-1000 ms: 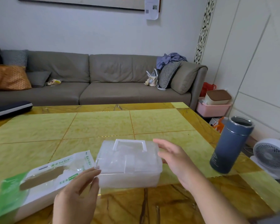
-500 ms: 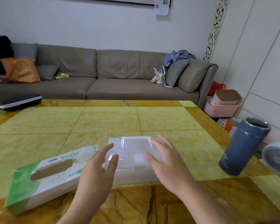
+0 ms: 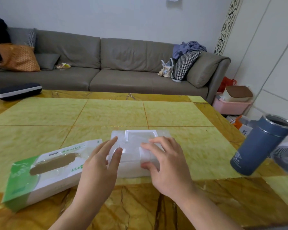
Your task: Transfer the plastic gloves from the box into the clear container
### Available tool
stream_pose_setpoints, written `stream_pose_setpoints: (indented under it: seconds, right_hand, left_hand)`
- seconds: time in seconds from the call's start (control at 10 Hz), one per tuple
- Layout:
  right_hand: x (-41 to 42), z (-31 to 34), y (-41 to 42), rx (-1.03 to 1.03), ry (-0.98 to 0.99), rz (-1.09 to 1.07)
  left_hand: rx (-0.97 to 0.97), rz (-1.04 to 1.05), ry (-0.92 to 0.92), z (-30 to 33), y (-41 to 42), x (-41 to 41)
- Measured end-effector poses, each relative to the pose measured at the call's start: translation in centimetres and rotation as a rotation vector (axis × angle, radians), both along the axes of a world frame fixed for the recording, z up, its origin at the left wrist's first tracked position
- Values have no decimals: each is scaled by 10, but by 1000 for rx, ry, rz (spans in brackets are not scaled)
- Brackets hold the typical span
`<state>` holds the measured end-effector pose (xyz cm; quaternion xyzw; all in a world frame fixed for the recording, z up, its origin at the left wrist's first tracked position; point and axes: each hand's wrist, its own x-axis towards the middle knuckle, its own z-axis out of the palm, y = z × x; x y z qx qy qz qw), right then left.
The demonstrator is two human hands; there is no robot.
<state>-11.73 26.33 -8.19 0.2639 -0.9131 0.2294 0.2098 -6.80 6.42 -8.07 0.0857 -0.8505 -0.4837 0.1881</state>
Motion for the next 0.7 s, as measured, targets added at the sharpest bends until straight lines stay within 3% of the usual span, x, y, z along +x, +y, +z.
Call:
stream_pose_setpoints:
  seconds: [0.1, 0.2, 0.3, 0.5, 0.7]
  right_hand:
    - [-1, -3, 1, -19, 1, -2]
    - [-5, -7, 2, -34, -1, -4]
    - [-8, -11, -1, -60, -20, 2]
    - [-8, -8, -2, -71, -62, -2]
    - [0, 13, -1, -52, -135, 15]
  left_hand:
    - [-43, 66, 31, 4, -14, 4]
    - [-385, 195, -216, -2, -40, 10]
    - [-528, 137, -409, -17, -63, 12]
    - [-555, -54, -271, -30, -91, 10]
    - [-475, -71, -71, -27, -96, 12]
